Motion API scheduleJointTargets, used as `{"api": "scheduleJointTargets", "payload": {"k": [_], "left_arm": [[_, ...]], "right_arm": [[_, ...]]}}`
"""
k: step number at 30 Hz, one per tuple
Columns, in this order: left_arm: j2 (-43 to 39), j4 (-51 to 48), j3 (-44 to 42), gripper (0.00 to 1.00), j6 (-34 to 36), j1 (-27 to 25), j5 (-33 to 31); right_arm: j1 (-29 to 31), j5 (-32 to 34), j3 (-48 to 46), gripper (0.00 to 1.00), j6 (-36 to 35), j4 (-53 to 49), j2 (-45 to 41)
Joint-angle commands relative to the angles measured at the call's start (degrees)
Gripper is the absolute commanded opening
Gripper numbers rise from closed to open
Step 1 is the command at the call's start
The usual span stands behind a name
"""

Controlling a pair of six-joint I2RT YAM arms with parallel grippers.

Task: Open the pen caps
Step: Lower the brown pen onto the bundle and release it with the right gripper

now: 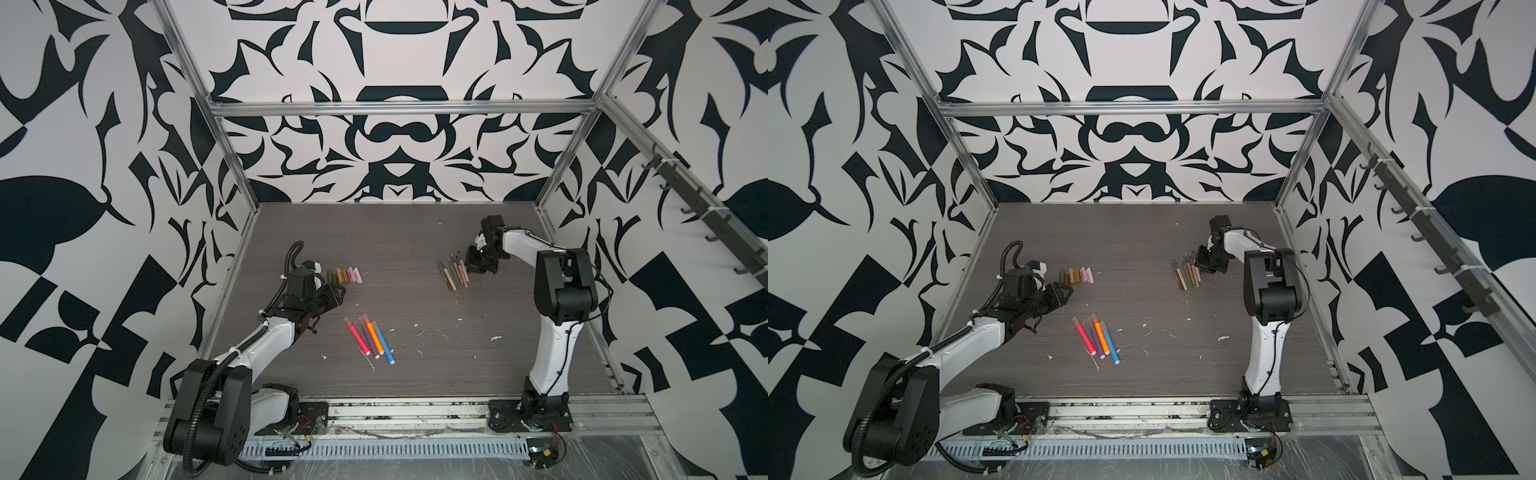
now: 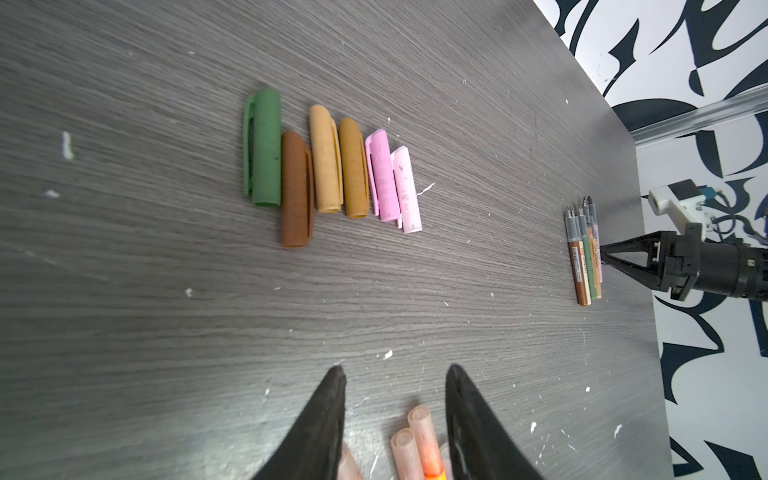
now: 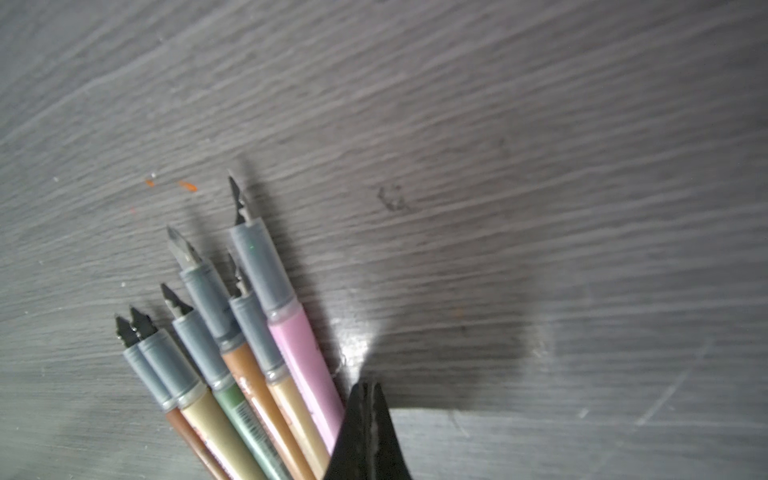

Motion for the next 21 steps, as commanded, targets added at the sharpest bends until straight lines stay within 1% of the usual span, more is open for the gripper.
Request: {"api": "scheduleJointTargets", "payload": {"k": [1, 21], "left_arm": [[-0.2, 0.7, 1.1, 0.43, 0.5, -0.1, 0.2], [-0.4, 0.9, 1.0, 0.43, 0.5, -0.1, 0.3]], "right_arm": [[0.7, 0.7, 0.6, 0.00, 0.5, -1.5, 0.2], [2.0, 0.1, 1.6, 0.00, 0.7, -1.7, 0.8]]}}
